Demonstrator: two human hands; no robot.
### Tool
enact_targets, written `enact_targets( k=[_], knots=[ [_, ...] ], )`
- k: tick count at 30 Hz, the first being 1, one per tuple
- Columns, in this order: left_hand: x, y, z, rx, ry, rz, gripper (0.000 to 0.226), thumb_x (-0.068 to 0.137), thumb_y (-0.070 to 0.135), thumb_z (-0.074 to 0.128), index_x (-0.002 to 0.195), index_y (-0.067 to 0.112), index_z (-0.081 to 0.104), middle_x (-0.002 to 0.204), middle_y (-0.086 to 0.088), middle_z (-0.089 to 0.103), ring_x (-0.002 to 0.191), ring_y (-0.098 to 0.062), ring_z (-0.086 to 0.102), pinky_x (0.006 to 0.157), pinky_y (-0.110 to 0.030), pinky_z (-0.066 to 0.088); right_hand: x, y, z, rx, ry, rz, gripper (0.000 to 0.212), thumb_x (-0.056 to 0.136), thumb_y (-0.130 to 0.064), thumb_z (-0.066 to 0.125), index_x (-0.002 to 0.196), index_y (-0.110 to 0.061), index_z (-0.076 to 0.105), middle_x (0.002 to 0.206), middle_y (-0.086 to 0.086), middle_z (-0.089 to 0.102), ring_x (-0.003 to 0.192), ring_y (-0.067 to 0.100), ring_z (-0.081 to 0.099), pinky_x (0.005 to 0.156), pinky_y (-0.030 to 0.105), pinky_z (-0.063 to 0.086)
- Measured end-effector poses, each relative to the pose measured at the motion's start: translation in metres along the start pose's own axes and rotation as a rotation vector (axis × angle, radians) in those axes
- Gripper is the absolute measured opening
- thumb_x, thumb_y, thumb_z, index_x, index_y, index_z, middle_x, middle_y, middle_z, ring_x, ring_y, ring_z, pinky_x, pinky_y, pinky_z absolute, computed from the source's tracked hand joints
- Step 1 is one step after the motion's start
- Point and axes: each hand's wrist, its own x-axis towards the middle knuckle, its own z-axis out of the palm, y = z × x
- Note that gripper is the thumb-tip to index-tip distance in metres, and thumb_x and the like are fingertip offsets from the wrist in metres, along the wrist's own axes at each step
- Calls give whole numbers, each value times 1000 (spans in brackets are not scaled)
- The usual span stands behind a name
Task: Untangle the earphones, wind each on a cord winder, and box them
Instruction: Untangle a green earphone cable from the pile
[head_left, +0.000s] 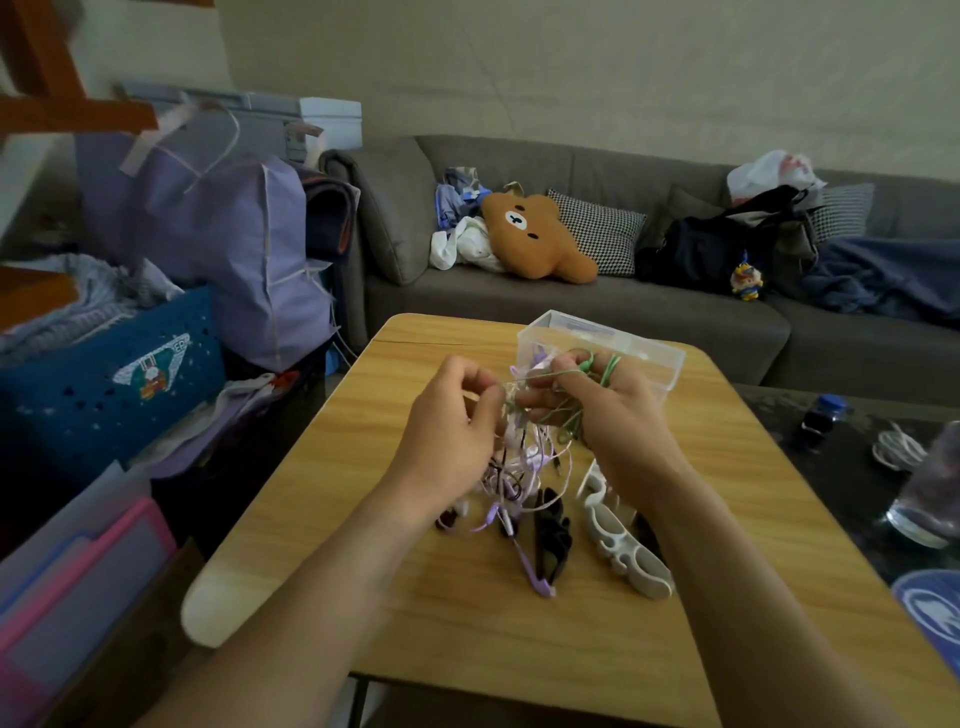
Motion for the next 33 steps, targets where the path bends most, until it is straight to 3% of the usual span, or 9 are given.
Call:
enact_targets(
  k=[2,5,7,13,17,22,24,28,33],
  knots=[
    [0,2,0,-75,-3,-64,5,102,17,53,103,12,54,95,-7,67,70,-14,70,59,-27,57,0,2,-1,-43,19,26,16,104,-16,51,98,-4,60,80,9,71,64,18,67,61,31,53],
    [1,-1,2,-133,-46,-171,5,104,24,46,104,20,49,101,-15,68,88,-35,71,80,-55,58,0,4,1,-85,30,23,14,103,-16,53,96,-7,60,75,3,68,53,11,58,53,25,46],
    [1,0,2,-111,-67,-191,5,106,27,41,104,24,45,104,-20,66,92,-41,68,81,-60,55,0,6,4,-41,14,12,13,103,-18,53,97,-8,60,84,6,71,56,11,61,54,24,50],
    [0,1,-1,-21,-67,-154,5,106,21,43,107,20,47,100,-6,63,86,-25,69,74,-44,61,0,14,7,49,-10,3,23,105,-24,47,104,-12,67,90,12,74,71,16,68,66,27,55],
    [2,0,-5,-143,-111,-177,8,95,13,64,98,17,58,105,-9,67,84,-28,73,77,-45,62,1,10,4,82,-21,9,38,105,-31,45,94,-4,68,89,19,72,78,22,70,72,29,57],
    [0,-3,-6,-275,-90,-248,11,85,2,75,94,6,70,91,-17,71,73,-34,68,81,-45,61,1,6,2,69,-61,21,52,106,-38,42,82,-3,72,86,21,71,85,27,69,87,41,55],
    [1,-5,-7,-209,-74,-220,9,84,7,77,91,7,72,88,-14,73,79,-35,71,80,-45,60,0,3,2,101,-60,15,48,105,-34,45,79,-4,71,87,21,70,83,26,69,84,38,56],
    [3,-5,-9,25,-78,-57,4,93,13,67,93,16,64,91,-1,69,66,-10,69,64,-36,56,-1,-2,-2,78,-54,-14,18,96,-11,63,85,1,70,89,25,71,81,27,70,79,34,57],
    [1,-7,-7,76,-184,-26,20,84,16,78,99,18,65,93,5,70,80,-15,70,75,-40,61,-3,0,-9,-106,-101,-133,6,86,0,74,88,-3,70,95,23,73,87,29,71,89,44,57]
  ],
)
